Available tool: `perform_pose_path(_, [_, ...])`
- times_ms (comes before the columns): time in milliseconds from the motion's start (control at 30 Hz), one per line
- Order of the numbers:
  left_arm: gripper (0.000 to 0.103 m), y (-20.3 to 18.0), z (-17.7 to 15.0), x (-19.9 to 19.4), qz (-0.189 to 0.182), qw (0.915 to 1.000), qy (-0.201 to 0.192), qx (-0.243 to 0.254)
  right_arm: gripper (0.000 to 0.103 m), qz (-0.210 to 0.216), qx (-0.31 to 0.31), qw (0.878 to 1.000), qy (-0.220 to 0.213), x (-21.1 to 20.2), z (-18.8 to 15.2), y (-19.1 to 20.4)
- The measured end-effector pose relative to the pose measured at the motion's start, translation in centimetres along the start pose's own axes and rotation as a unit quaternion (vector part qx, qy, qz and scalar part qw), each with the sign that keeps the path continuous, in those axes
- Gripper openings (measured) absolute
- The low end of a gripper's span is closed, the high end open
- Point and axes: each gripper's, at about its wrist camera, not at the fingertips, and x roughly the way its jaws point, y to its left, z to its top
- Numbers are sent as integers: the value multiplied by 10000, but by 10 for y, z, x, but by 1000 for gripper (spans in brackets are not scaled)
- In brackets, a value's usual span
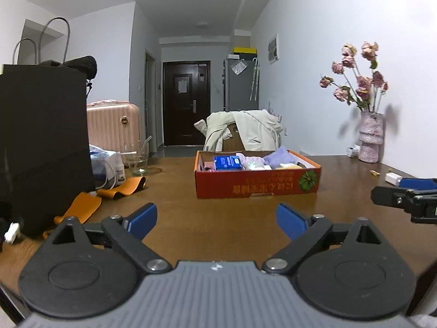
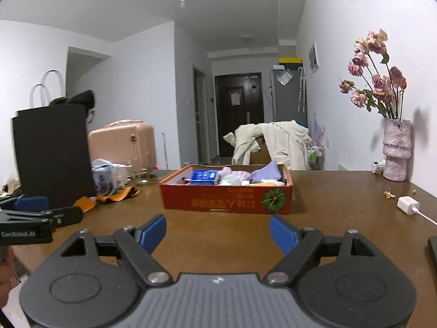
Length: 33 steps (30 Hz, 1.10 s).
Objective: Organize soft objects
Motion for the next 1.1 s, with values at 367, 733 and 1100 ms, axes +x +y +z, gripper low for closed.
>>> perform_pose_path(367, [99, -5, -21, -39, 28, 9999, -81, 74, 88, 274, -280, 9992, 2, -40, -29, 36])
perform_pose_path(733, [99, -2, -20, -35, 29, 10000, -69, 25, 89, 178, -97, 9998, 17, -34, -29, 26])
perform_pose_path(1100, [99, -1, -18, -36, 38, 10000, -90, -9, 90, 193, -106, 9998, -8, -33, -30, 28])
